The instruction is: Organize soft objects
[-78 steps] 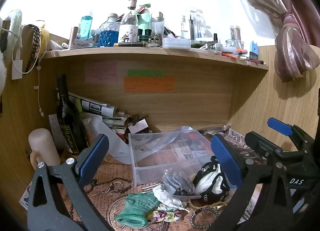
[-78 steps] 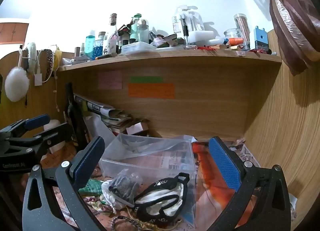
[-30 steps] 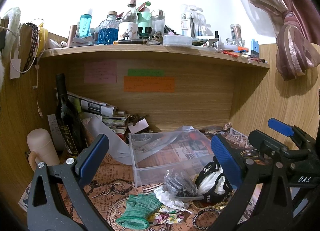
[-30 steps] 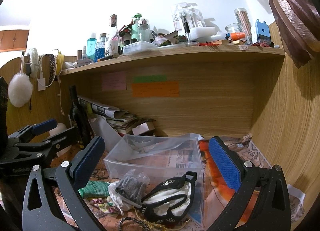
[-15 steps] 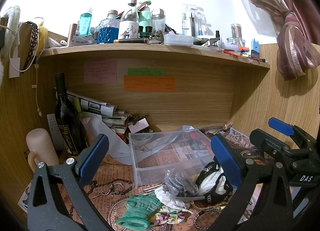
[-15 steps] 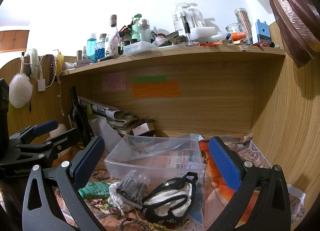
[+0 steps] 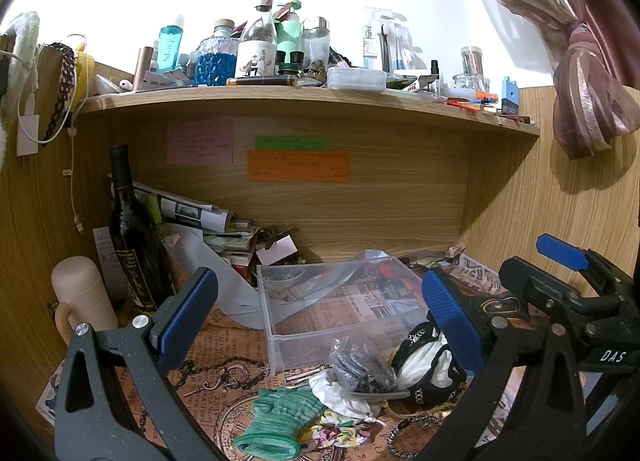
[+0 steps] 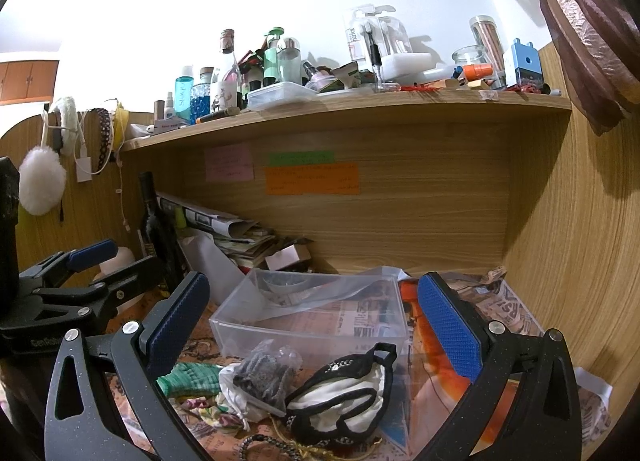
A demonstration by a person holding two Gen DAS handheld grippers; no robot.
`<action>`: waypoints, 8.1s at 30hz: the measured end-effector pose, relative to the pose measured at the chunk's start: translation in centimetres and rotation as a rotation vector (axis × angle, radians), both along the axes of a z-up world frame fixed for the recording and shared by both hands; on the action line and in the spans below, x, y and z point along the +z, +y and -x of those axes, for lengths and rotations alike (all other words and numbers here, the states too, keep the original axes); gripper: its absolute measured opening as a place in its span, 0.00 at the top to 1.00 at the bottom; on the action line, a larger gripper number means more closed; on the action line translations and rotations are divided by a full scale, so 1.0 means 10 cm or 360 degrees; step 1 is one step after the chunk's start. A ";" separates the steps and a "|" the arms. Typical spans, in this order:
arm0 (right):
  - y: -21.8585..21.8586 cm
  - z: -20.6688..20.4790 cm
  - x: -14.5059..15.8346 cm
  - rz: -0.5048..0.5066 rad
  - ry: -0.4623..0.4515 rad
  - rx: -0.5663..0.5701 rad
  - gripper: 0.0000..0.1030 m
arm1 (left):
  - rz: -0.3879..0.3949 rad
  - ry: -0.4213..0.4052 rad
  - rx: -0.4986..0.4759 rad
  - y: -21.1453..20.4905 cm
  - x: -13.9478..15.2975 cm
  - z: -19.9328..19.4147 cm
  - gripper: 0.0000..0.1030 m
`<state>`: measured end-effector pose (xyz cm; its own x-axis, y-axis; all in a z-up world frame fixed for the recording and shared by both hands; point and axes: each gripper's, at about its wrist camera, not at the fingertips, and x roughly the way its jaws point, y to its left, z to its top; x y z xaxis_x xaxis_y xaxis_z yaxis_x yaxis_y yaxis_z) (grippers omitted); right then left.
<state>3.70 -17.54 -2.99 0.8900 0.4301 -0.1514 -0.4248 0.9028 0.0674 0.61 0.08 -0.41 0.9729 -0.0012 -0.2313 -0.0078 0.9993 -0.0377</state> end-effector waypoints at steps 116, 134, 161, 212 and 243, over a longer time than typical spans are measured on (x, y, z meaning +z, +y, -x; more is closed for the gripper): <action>-0.09 -1.04 -0.31 0.0139 0.0462 0.0261 0.90 | 0.0045 0.0508 -0.0091 0.22 -0.57 -1.14 0.77; 0.38 -1.73 -0.22 0.0175 0.0376 0.0238 0.90 | -0.0045 0.0720 -0.0146 0.25 -0.77 -1.76 0.77; 0.25 -1.62 -0.45 0.0478 0.0439 0.0142 0.27 | -0.0137 0.0576 -0.0100 0.11 -0.57 -1.53 0.30; 0.18 -1.35 -1.15 0.0448 0.0792 0.0363 0.63 | 0.0037 0.0845 -0.0260 -0.07 -1.37 -1.04 0.88; 0.00 -1.31 -0.35 0.0180 0.0419 0.0247 0.64 | 0.0053 0.0390 -0.0120 0.01 -0.39 -1.25 0.88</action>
